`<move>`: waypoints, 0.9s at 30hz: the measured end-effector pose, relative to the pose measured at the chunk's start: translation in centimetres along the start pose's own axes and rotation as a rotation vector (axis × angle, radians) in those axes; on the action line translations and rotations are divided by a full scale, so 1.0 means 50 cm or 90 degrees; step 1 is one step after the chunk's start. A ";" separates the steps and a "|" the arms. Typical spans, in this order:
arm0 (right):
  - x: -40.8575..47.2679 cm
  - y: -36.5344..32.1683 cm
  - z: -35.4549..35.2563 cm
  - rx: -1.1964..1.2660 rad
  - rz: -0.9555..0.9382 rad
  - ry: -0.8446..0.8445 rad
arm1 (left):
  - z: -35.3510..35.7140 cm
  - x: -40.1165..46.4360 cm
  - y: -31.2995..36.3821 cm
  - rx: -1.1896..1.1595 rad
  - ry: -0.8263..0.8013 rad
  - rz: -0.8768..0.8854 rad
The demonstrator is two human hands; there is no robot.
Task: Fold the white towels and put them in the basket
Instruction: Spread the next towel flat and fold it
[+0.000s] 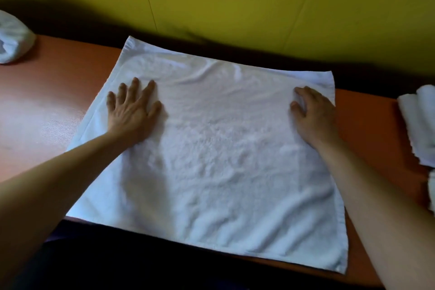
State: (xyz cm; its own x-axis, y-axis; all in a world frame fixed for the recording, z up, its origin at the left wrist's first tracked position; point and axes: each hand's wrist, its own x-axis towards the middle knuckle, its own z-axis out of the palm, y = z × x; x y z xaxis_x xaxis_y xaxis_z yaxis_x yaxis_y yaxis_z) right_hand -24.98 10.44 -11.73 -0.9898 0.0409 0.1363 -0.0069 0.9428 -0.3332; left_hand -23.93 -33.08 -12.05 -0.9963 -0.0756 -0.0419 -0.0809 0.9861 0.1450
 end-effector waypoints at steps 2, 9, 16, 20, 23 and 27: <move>-0.001 0.002 -0.003 0.016 0.006 -0.016 | -0.005 -0.016 0.009 0.001 0.027 0.008; -0.029 0.056 -0.049 0.079 0.095 0.024 | -0.004 -0.244 0.229 -0.085 0.018 0.293; -0.038 0.102 -0.083 0.105 0.233 0.021 | 0.058 -0.455 0.464 -0.108 0.008 0.573; -0.004 0.108 -0.087 0.113 0.265 -0.013 | 0.065 -0.494 0.520 -0.070 -0.025 0.628; 0.025 0.105 -0.081 0.165 0.273 -0.014 | 0.062 -0.505 0.533 -0.023 -0.048 0.636; 0.056 0.106 -0.068 0.159 0.297 0.018 | 0.054 -0.525 0.543 -0.045 -0.026 0.643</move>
State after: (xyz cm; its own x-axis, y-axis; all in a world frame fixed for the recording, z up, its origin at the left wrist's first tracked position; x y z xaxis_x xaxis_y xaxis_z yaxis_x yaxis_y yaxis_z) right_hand -27.32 16.67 -9.94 -0.8916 0.4495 -0.0553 0.3961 0.7147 -0.5764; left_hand 0.09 -3.92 -9.68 -0.5977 0.7957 0.0986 0.7962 0.5746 0.1892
